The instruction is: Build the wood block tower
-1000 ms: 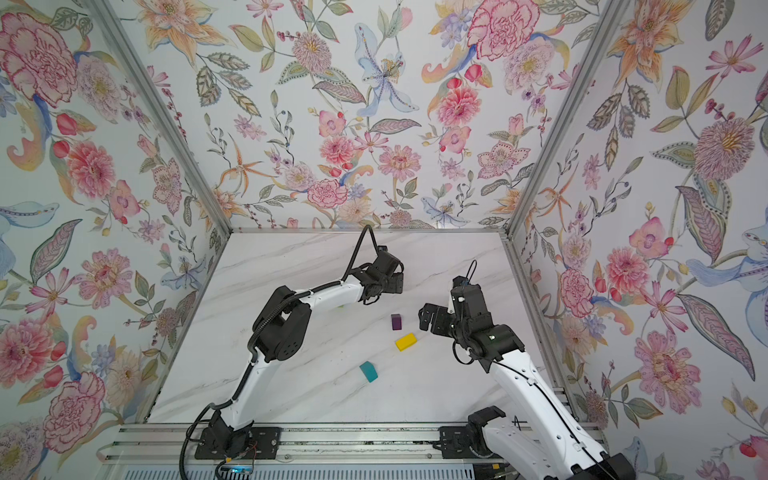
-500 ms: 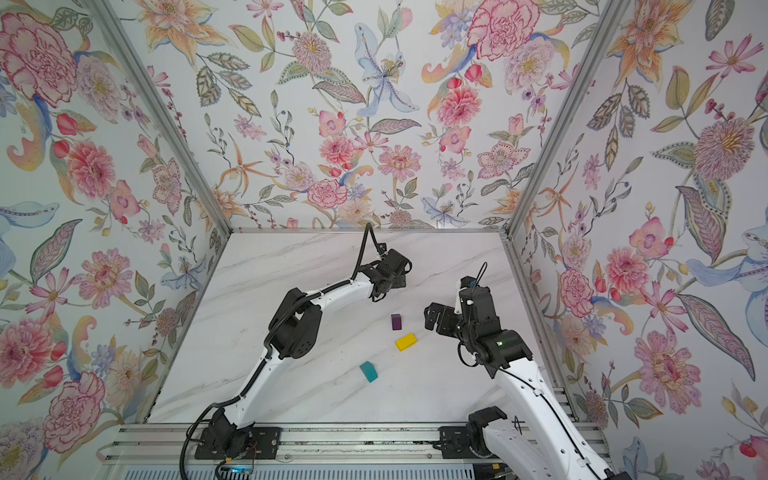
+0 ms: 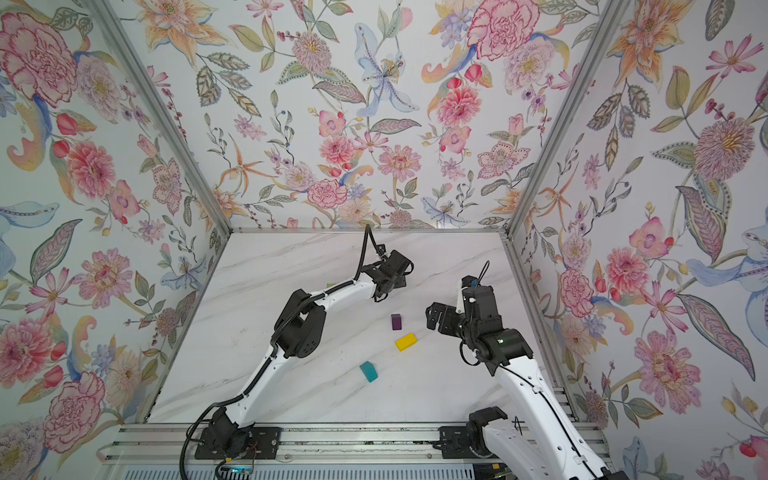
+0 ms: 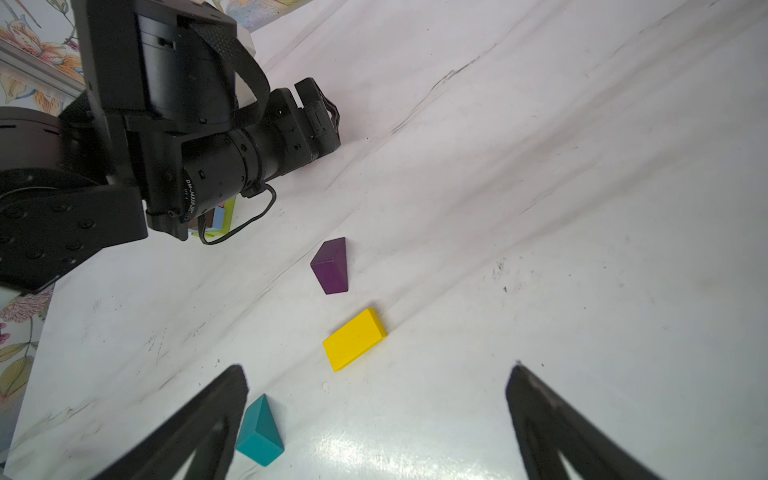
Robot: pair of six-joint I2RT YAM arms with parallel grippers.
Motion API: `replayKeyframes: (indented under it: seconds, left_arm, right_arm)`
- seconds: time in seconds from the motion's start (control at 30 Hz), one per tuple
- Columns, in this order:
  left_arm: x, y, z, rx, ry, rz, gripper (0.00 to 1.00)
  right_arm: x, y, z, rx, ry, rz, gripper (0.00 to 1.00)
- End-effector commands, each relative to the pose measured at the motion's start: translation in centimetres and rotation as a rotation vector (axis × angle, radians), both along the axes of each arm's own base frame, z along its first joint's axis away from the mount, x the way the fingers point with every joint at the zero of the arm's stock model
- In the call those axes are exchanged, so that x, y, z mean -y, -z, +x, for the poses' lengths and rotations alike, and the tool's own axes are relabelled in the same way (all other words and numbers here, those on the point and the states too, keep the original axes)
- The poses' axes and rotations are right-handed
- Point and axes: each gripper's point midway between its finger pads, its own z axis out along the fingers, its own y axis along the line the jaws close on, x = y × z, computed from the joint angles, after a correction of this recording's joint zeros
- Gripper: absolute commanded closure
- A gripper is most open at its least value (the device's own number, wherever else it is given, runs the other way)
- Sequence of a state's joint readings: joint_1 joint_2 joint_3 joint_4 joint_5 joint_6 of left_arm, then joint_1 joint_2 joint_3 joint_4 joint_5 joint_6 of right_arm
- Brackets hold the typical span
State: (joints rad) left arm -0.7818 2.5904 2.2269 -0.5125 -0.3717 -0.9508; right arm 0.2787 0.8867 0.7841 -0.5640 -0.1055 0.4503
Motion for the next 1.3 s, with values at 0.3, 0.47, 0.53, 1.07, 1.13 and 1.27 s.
replayKeyframes:
  seconds: [0.3,0.47,0.53,1.07,1.13,1.27]
  left_arm:
    - [-0.3,2.7,-1.0,-0.053,-0.012,0.057,0.16]
    - [-0.7,3.0,-1.2,-0.06,-0.017,0.075,0.19]
    - [-0.8,3.1,-1.3,-0.065,-0.017,0.082,0.2]
    - [-3.3,2.7,-1.7,-0.067,-0.021,0.169,0.3]
    - [-3.8,2.5,-1.6,-0.067,-0.024,0.184,0.3]
    - [-4.6,2.1,-1.5,-0.06,-0.025,0.203,0.29]
  right_arm:
    - [0.0,1.0,-0.4,-0.025,-0.034,0.002,0.01]
    - [-0.2,1.4,-0.3,-0.03,-0.044,0.011,0.01]
    - [-0.2,1.5,-0.2,-0.033,-0.047,0.011,0.01]
    - [-0.3,1.4,-0.1,-0.029,-0.062,0.036,0.01]
    - [-0.3,1.4,-0.1,-0.028,-0.062,0.038,0.01]
    - [-0.3,1.3,-0.2,-0.027,-0.057,0.046,0.01]
